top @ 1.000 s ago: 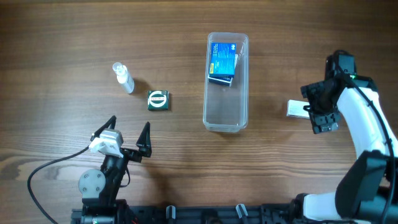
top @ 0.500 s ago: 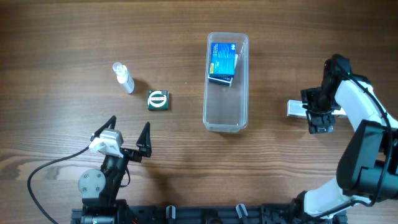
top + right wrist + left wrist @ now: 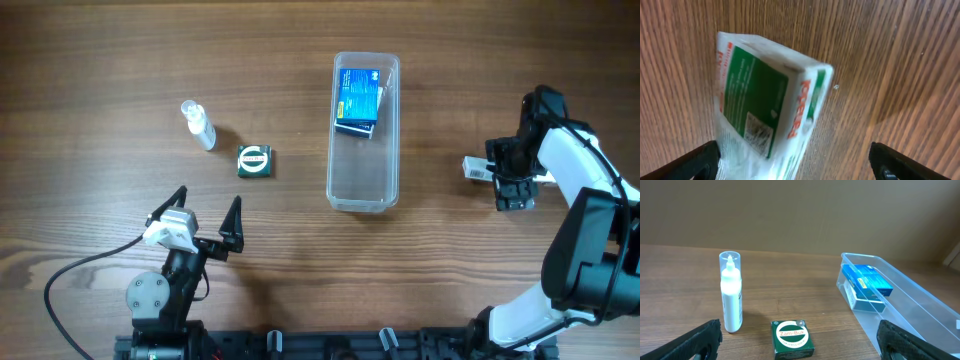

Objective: Pack container
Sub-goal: 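Lower the right gripper onto the white-green Panadol box and grasp it, then carry the Panadol box over the container's far end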

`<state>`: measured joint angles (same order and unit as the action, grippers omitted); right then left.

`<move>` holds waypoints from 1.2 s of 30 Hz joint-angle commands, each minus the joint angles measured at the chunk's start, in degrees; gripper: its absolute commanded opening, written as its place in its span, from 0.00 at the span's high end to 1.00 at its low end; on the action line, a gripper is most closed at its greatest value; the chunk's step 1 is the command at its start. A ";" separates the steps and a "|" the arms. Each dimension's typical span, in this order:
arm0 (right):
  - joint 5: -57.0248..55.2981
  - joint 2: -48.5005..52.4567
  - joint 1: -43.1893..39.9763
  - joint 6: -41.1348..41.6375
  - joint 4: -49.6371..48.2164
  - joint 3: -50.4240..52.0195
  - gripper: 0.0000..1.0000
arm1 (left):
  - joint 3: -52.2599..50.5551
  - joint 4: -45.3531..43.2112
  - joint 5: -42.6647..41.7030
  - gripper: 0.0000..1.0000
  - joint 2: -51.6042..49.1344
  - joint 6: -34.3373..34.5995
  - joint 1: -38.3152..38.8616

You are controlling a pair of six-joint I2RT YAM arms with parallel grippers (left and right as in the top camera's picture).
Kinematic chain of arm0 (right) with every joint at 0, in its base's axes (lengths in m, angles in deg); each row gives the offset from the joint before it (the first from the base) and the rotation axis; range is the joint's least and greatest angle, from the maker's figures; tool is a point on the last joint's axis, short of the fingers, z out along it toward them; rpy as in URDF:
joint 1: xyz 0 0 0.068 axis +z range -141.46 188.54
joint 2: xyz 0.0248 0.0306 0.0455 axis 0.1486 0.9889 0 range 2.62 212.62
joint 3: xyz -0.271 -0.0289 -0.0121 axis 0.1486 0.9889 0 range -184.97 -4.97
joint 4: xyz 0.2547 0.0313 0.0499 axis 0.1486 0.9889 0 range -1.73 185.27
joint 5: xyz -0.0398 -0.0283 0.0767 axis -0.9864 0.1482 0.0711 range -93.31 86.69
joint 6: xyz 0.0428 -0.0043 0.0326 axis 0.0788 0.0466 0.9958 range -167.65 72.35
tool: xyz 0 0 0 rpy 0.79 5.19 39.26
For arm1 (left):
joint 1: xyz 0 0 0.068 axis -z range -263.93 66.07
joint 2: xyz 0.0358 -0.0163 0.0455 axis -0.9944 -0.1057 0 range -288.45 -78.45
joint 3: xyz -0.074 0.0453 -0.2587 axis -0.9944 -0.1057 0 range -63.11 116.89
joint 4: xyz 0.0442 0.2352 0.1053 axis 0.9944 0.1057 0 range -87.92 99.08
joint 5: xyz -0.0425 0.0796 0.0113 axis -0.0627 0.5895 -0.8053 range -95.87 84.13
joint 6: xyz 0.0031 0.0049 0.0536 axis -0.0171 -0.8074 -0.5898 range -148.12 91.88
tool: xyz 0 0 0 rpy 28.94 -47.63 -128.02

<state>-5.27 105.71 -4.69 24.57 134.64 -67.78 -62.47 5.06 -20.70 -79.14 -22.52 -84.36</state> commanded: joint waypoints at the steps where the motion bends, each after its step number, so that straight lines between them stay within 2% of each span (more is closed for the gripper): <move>1: -2.10 1.68 -0.76 1.27 -0.66 -0.31 0.04 | -0.31 0.07 0.15 0.00 0.09 -0.70 0.33; 6: -3.82 1.70 -1.01 1.25 -0.72 -0.31 0.05 | -0.31 0.07 0.15 0.00 0.09 -0.70 0.33; 9: -3.76 1.70 -0.98 1.22 -0.59 -0.28 0.16 | -0.31 0.07 0.15 0.00 0.09 -0.70 0.33; 16: -0.39 1.70 -0.98 1.84 0.50 -0.28 0.16 | -0.31 0.07 0.15 0.00 0.09 -0.70 0.33; 20: -0.70 1.73 -0.98 6.05 1.73 0.44 0.16 | -0.31 0.07 0.15 0.00 0.09 -0.70 0.33; 26: -0.96 1.73 -0.98 7.45 1.55 1.44 0.17 | -0.31 0.07 0.15 0.00 0.09 -0.70 0.33; 29: -1.16 1.73 -0.98 7.48 1.68 1.44 0.29 | -0.31 0.07 0.15 0.00 0.09 -0.70 0.33; 33: -1.38 1.73 -0.98 7.65 1.66 1.44 0.30 | -0.31 0.07 0.15 0.00 0.09 -0.70 0.33; 36: -2.56 1.73 -0.98 7.30 1.68 1.42 0.34 | -0.31 0.07 0.15 0.00 0.09 -0.70 0.33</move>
<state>-6.34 106.61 -5.43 31.02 136.04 -66.99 -62.47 5.06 -20.72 -79.14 -22.52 -84.36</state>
